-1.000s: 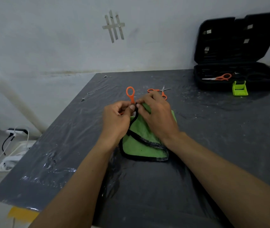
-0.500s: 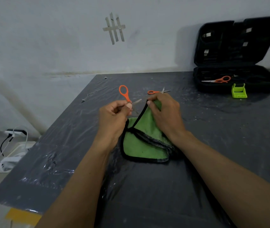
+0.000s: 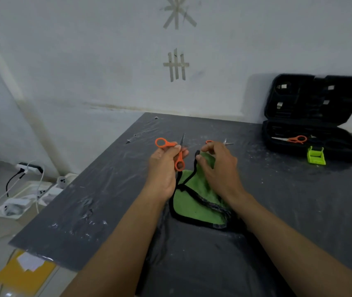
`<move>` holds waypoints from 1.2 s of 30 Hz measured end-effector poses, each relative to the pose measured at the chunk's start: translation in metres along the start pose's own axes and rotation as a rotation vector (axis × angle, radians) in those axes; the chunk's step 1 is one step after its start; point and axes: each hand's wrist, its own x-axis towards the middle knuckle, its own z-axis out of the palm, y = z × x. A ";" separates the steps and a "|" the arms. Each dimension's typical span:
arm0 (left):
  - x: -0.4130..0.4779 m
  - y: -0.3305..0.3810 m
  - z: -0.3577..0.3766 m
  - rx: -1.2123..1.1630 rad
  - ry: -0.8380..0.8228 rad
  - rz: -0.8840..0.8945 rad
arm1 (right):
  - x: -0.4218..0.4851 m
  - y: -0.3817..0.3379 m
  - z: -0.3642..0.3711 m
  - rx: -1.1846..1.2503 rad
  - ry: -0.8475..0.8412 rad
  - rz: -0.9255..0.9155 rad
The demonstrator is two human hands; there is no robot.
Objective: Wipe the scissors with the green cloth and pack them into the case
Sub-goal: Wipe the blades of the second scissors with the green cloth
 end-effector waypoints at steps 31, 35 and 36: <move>-0.002 -0.007 -0.016 0.239 -0.082 0.015 | 0.002 0.005 -0.003 0.327 0.028 0.396; -0.006 -0.013 -0.014 0.291 -0.110 0.075 | 0.007 0.004 -0.004 0.491 0.002 0.430; -0.008 -0.014 -0.012 0.296 -0.115 0.087 | 0.008 0.003 -0.004 0.514 -0.014 0.434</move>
